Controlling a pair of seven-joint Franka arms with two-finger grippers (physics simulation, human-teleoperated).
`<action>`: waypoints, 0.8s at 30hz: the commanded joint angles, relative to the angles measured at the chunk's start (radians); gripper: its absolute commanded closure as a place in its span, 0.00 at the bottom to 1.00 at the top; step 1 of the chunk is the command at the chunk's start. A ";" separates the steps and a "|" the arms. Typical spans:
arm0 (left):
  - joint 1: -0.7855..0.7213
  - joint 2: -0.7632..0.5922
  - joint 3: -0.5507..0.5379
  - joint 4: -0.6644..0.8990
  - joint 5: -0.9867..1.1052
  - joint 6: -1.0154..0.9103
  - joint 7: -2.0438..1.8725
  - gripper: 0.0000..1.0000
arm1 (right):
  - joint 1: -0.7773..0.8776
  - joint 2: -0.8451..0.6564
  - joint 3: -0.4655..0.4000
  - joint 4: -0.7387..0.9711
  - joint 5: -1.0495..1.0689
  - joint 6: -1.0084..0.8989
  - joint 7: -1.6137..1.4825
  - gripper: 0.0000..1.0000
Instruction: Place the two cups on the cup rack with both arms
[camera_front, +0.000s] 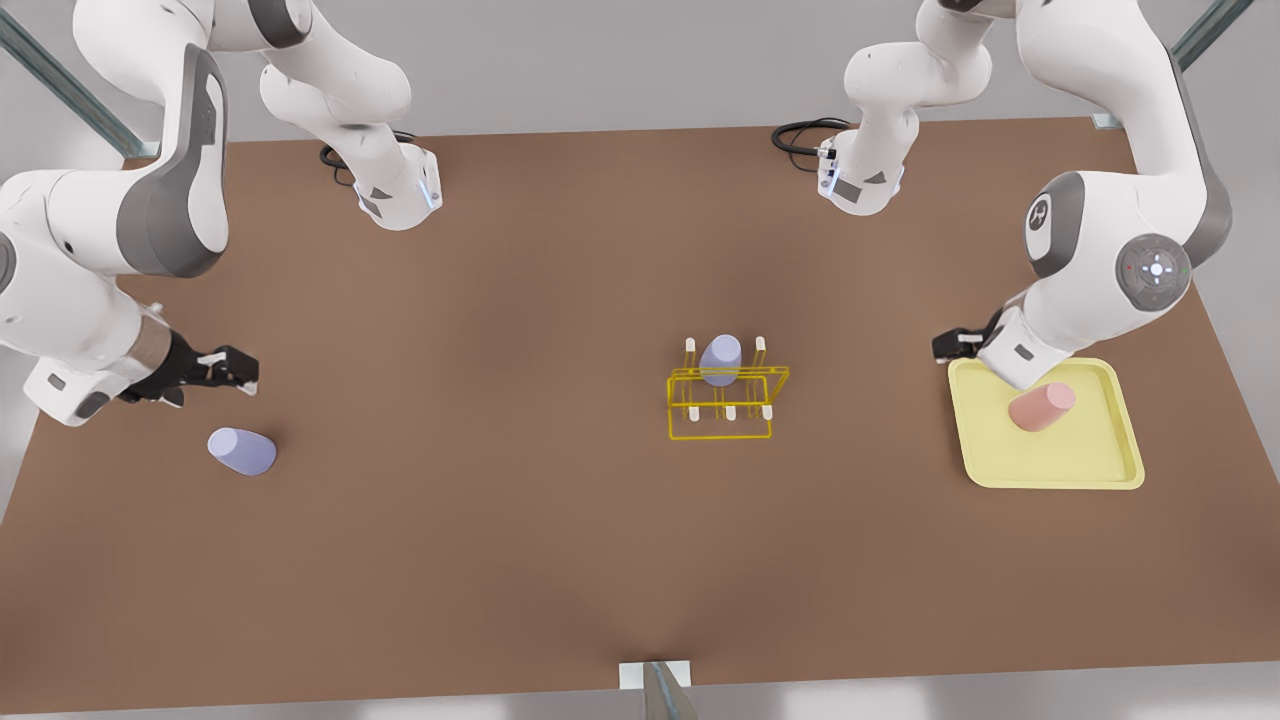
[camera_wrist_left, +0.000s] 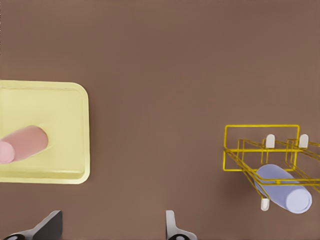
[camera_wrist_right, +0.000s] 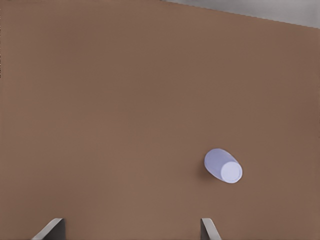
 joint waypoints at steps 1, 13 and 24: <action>0.000 -0.002 0.000 0.001 -0.001 0.060 -0.012 0.00 | 0.000 0.000 0.000 -0.001 0.001 0.069 -0.087 0.00; 0.169 0.231 0.245 -0.130 -0.033 0.520 0.778 0.00 | -0.151 0.385 0.002 0.089 0.047 0.256 -0.096 0.00; 0.192 0.222 0.331 -0.366 -0.036 0.687 0.903 0.00 | -0.260 0.315 -0.002 -0.196 0.037 0.490 -0.167 0.00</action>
